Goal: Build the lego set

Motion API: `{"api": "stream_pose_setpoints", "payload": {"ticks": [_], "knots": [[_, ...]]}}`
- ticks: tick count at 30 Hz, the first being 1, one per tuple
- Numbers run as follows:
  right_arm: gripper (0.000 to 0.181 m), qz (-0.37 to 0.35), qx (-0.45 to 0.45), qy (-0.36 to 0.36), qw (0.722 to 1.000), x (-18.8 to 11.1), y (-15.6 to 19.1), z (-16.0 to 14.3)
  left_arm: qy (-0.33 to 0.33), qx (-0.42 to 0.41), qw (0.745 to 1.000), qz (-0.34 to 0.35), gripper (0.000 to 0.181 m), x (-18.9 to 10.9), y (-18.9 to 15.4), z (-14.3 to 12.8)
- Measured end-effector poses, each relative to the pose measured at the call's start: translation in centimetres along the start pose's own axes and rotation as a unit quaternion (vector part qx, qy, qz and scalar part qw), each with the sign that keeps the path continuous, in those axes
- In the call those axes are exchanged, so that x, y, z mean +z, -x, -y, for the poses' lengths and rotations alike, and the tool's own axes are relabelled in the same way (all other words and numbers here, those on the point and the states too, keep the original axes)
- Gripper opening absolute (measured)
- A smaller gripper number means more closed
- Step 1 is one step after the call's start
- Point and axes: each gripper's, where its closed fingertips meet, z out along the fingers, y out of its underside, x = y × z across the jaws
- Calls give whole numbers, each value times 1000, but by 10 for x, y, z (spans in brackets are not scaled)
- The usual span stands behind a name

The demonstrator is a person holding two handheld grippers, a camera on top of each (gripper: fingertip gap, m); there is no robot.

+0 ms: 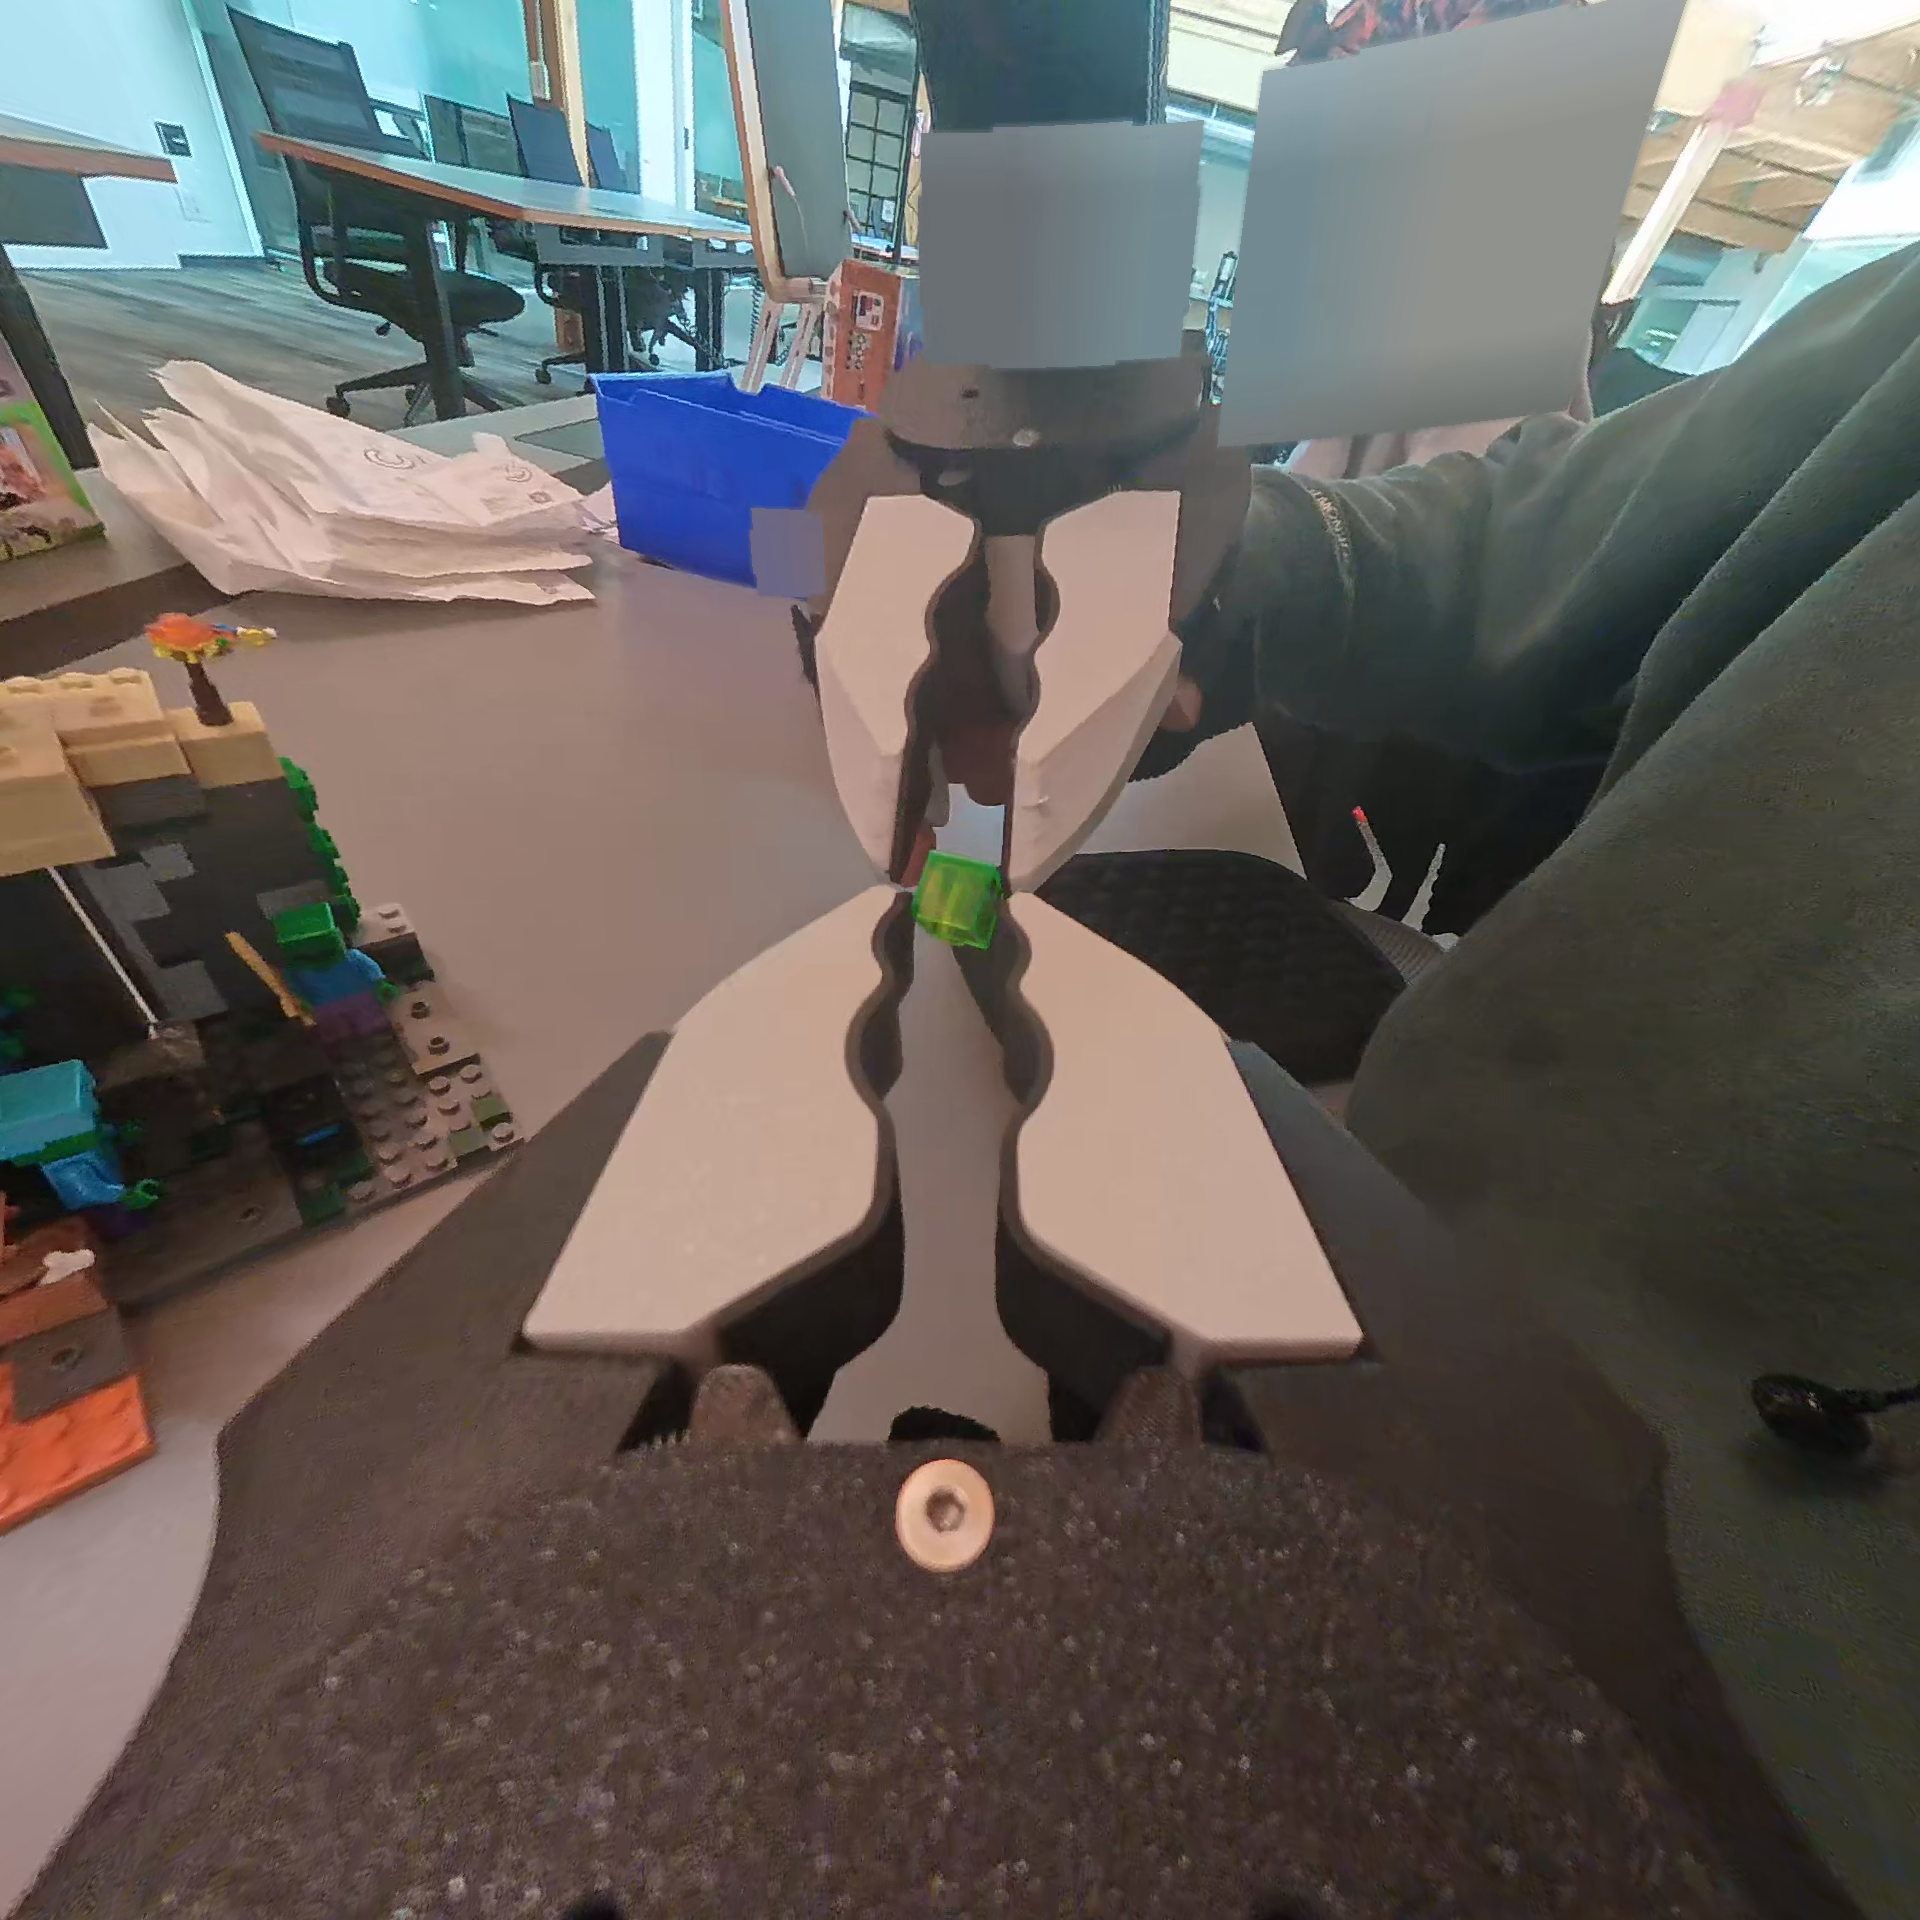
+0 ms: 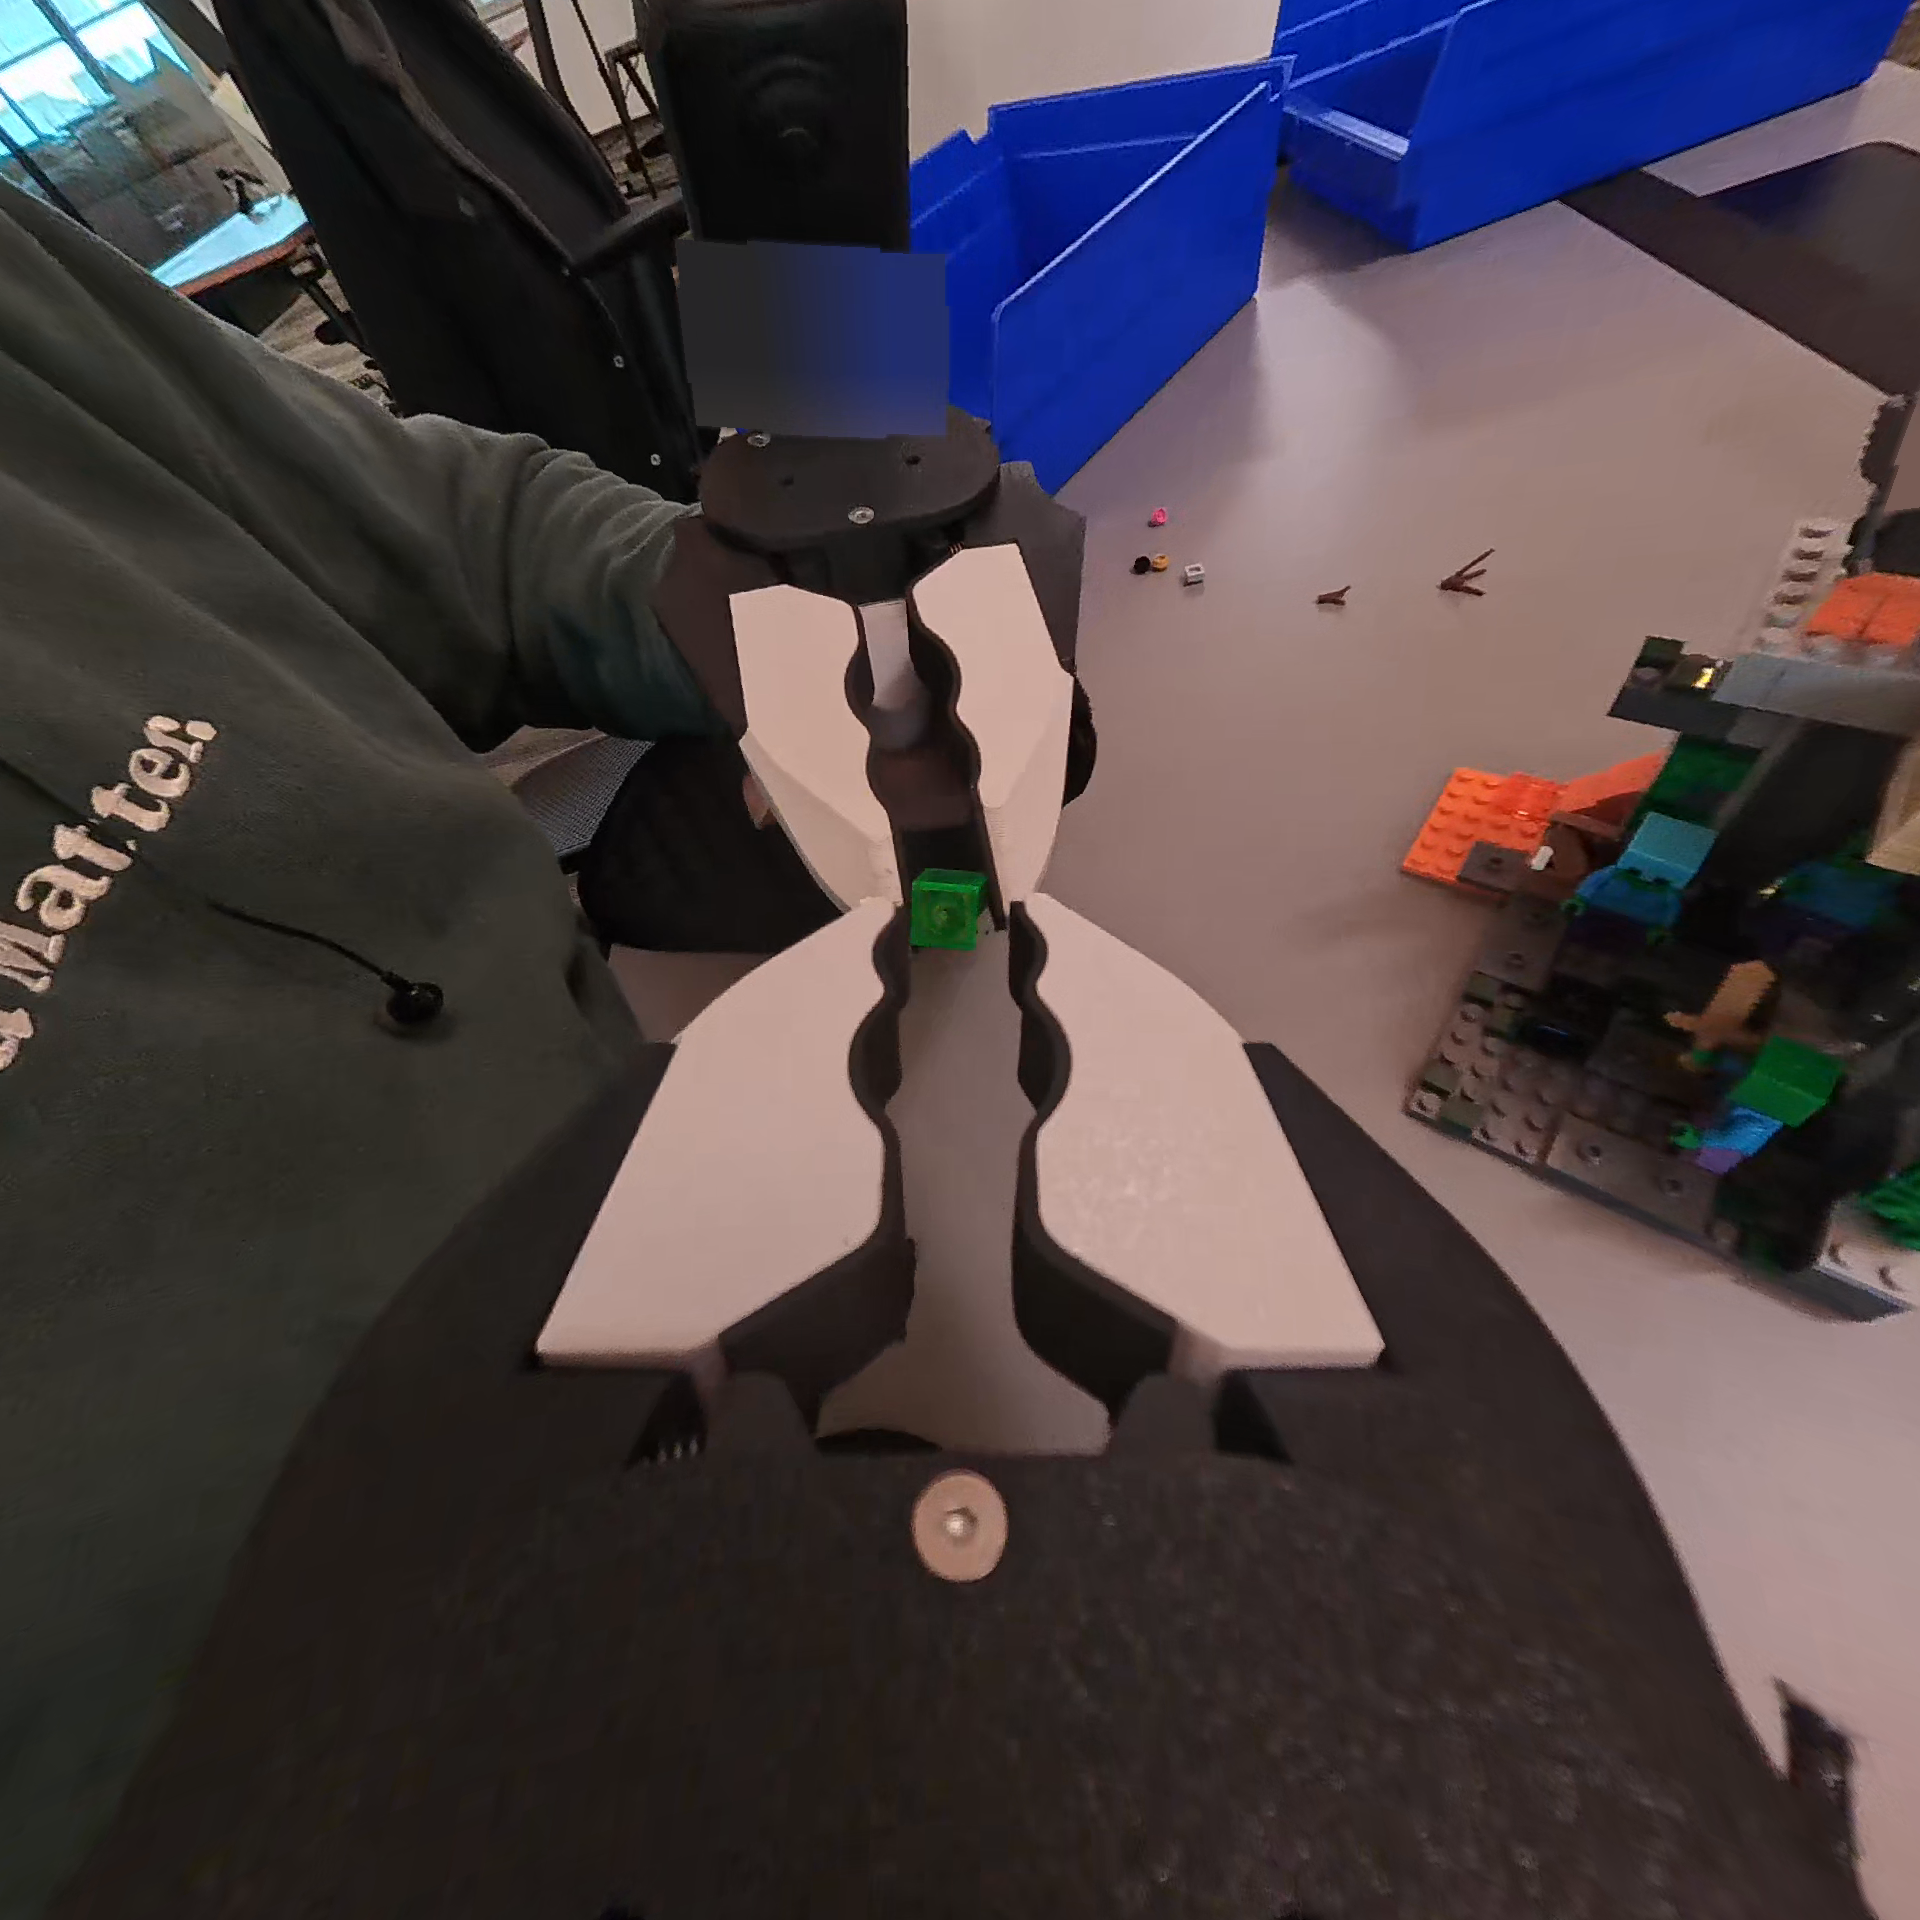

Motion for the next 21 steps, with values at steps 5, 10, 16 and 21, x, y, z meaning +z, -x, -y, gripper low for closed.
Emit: {"api": "stream_pose_setpoints", "payload": {"ticks": [5,10,16,21], "knots": [[13,-2,5,1,1000,0,2,-1,2,13,1000,8,14,1,0,-1],[13,-10,8,1,1000,-1,2,-2,5,25,999,19,14,3,1,-2],[11,-20,7,4,1000,-2,2,-4,9,38,999,25,14,5,-1,-3],[11,-28,-3,9,1000,-3,0,-6,13,40,999,27,15,7,0,-5]]}}
